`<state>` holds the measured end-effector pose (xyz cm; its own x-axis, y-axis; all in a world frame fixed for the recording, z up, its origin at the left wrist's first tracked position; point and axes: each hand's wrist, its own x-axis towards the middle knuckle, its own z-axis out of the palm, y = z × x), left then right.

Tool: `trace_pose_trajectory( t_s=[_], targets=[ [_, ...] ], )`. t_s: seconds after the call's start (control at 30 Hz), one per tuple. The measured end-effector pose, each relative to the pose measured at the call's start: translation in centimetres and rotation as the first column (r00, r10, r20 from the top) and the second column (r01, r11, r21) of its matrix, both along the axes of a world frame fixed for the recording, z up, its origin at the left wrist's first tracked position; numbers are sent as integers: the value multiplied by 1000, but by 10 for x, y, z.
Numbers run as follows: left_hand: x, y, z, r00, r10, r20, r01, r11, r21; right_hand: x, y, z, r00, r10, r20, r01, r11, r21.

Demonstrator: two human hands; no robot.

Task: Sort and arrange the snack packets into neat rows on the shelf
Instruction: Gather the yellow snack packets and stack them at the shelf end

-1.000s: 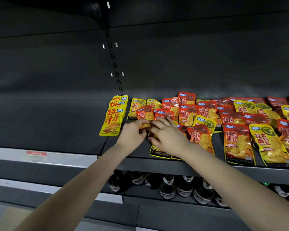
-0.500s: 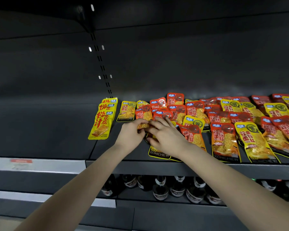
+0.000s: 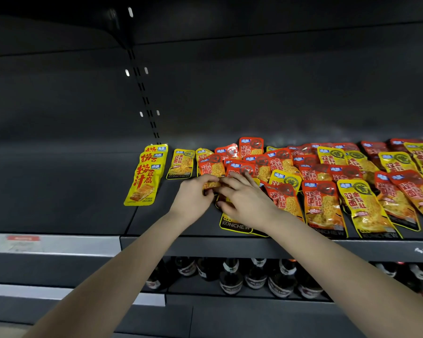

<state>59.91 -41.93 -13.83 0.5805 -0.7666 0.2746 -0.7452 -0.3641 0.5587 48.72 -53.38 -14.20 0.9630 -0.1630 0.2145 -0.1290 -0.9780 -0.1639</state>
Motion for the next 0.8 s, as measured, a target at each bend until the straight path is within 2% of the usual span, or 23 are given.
trace_pose_trajectory(
  t_s=[0.2,0.57,0.8],
  targets=[
    [0,2,2,1000,6,1,-6,1000,23,0,0,2,1000,-8,-25,8,1000,11],
    [0,-2,15,999,2,45,-1,1000,-18,1,-1,14,1000,-11,27,11,1000,25],
    [-6,-26,18,998,-43,54,46,998,-45,-16,-17,26,996,-86,26,86,996,11]
  ],
)
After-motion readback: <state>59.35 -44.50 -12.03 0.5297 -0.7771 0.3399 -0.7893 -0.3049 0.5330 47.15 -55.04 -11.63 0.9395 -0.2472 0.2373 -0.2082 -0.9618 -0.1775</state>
